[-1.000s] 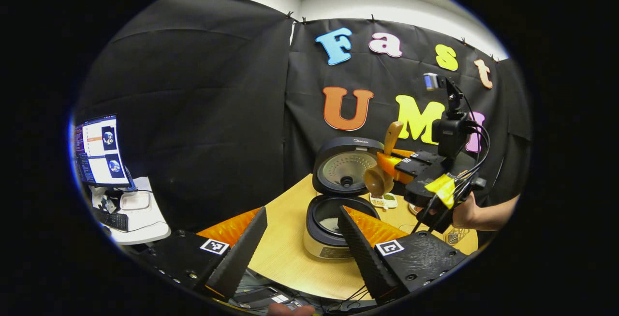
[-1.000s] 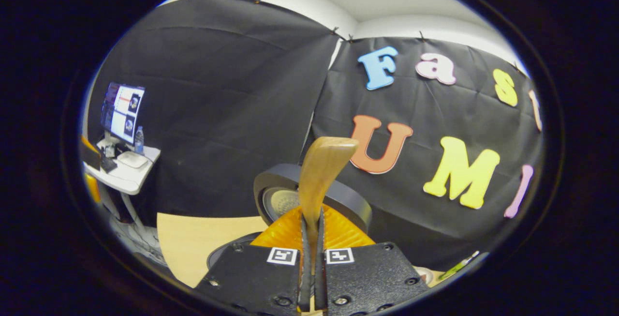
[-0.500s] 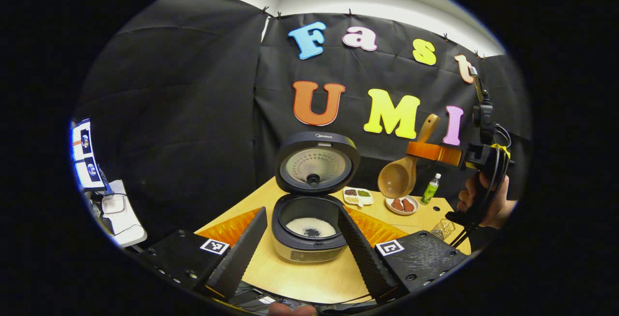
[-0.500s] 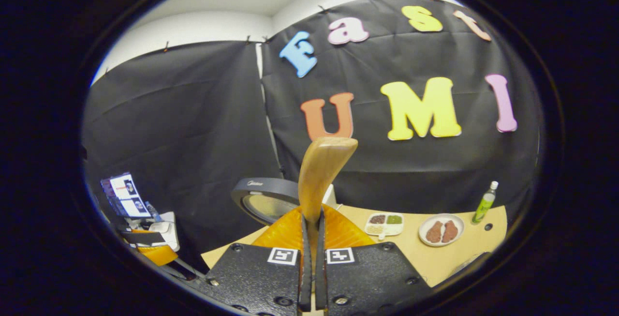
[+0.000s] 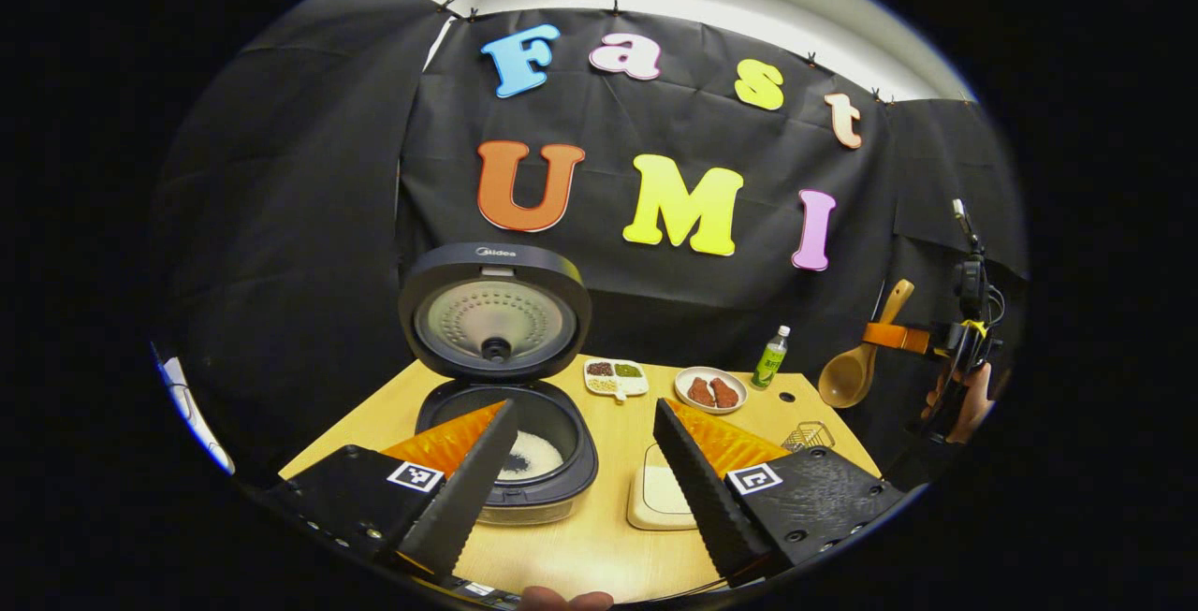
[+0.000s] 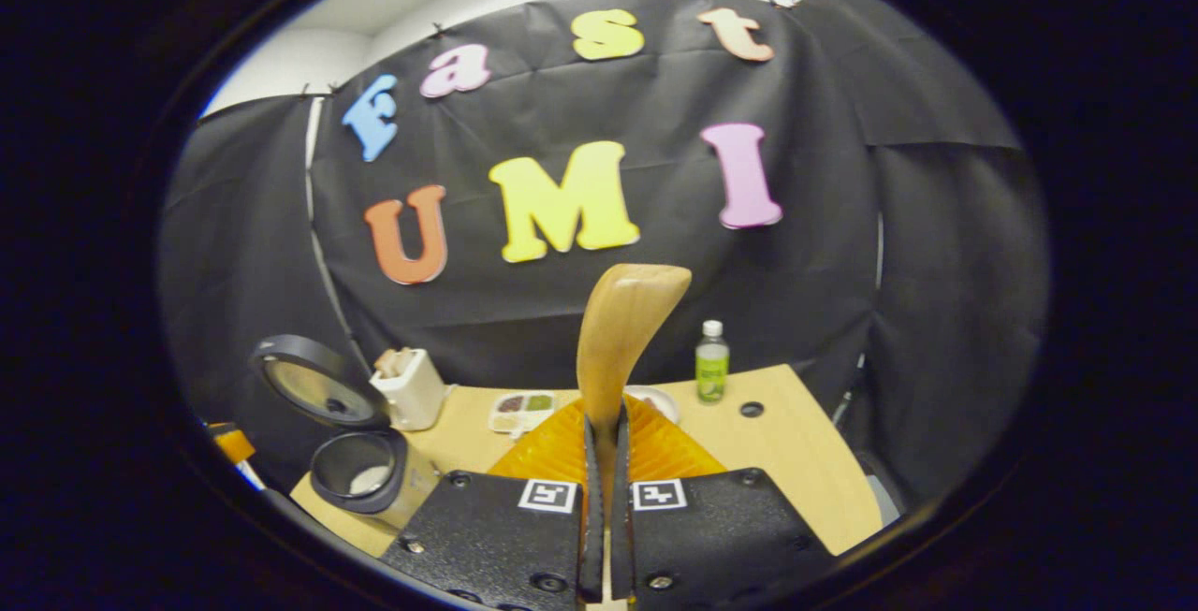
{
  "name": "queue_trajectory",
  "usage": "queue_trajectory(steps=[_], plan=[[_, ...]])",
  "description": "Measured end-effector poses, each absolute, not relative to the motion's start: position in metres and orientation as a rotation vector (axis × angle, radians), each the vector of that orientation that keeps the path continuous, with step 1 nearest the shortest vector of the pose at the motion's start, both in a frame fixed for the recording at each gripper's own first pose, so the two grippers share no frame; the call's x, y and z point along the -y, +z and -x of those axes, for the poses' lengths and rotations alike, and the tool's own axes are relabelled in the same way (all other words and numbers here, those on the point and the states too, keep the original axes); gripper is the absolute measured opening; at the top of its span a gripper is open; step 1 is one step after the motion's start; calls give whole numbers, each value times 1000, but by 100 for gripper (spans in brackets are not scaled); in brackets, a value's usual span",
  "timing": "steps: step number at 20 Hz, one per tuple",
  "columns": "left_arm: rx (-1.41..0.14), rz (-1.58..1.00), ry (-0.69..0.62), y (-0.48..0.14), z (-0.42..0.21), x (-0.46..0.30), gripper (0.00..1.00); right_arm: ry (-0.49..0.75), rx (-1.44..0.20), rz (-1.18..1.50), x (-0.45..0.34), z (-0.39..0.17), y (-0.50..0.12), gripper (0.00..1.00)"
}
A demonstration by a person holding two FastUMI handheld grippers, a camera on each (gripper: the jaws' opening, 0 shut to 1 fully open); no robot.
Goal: Close the left gripper, press the button to open the rice cooker; take a wooden spoon from the chopstick holder with the right hand, scoop a spoonful of rice and pour it into the rice cooker, then put the wooden spoon back into the chopstick holder.
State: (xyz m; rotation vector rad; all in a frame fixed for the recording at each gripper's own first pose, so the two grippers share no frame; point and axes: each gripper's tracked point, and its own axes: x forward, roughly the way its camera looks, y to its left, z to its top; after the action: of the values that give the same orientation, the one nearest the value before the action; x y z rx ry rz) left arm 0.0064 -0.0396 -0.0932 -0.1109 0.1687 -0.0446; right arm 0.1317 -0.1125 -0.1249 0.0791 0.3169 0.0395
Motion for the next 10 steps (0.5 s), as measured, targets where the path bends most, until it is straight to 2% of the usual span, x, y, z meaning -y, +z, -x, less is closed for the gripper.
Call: queue_trajectory(steps=[5, 10], plan=[[-204, 79, -45, -102, -13, 46, 95, -81, -392, -66, 184, -168, -186, 8], [-234, 56, 0, -108, -14, 39, 95, -79, -474, -73, 193, -196, -248, 9]])
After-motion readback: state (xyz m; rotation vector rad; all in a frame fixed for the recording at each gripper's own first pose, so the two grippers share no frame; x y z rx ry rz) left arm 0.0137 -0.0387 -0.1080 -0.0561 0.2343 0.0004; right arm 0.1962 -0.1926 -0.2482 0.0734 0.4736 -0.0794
